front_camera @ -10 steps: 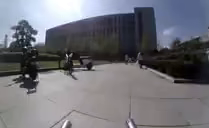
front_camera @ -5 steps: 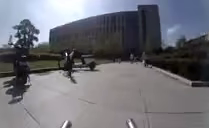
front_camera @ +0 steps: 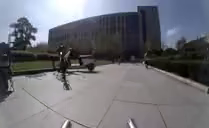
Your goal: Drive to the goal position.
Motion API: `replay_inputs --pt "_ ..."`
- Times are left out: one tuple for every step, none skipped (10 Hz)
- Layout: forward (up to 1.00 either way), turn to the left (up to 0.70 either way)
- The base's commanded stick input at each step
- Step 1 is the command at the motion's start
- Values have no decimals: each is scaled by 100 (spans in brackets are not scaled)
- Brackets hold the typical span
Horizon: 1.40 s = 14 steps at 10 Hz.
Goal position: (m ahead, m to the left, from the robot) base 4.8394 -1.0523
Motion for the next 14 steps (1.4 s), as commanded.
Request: replay_inputs --pt "100 0" --pt "100 0" --pt "100 0" --pt "100 0" --pt "100 0" --pt "100 0" --pt "100 0" --pt "100 -9" --pt "100 -32" --pt "100 -40" --pt "100 -40" --pt "100 -40" --pt "100 -40" --pt "100 -40"
